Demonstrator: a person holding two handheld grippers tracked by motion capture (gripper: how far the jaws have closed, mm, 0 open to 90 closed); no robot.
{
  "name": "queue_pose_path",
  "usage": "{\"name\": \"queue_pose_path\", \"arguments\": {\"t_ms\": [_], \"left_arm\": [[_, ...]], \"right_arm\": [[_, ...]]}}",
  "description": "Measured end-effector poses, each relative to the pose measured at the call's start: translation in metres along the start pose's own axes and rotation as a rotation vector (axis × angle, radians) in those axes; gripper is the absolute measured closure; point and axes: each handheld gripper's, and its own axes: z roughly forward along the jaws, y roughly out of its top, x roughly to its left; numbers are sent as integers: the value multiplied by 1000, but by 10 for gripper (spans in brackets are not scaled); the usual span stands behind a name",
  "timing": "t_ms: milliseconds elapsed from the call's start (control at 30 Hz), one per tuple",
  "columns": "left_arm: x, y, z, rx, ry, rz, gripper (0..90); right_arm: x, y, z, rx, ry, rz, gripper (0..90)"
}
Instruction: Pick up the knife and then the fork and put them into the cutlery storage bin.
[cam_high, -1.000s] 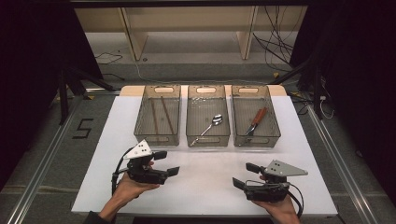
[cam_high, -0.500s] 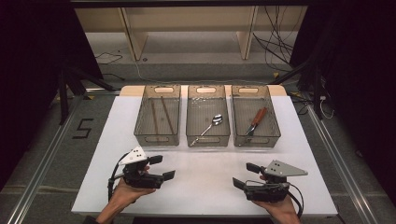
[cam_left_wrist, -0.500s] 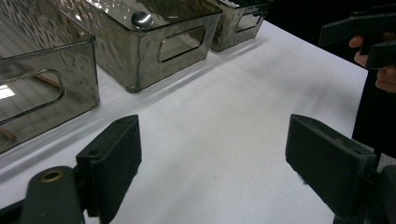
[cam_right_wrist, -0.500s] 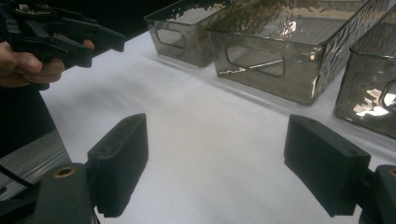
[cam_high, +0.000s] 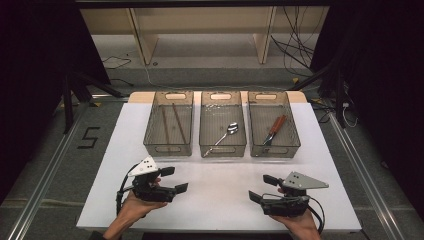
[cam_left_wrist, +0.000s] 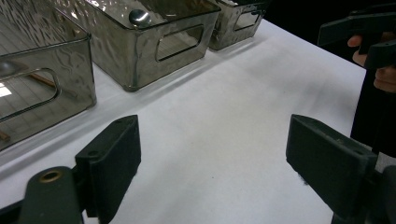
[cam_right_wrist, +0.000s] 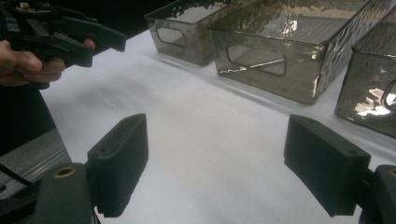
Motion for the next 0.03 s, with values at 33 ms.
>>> {"name": "queue_pose_path", "arguments": {"t_ms": [33], "left_arm": [[0, 0, 0, 0, 1, 0, 174]], "right_arm": [[0, 0, 0, 0, 0, 0, 227]]}}
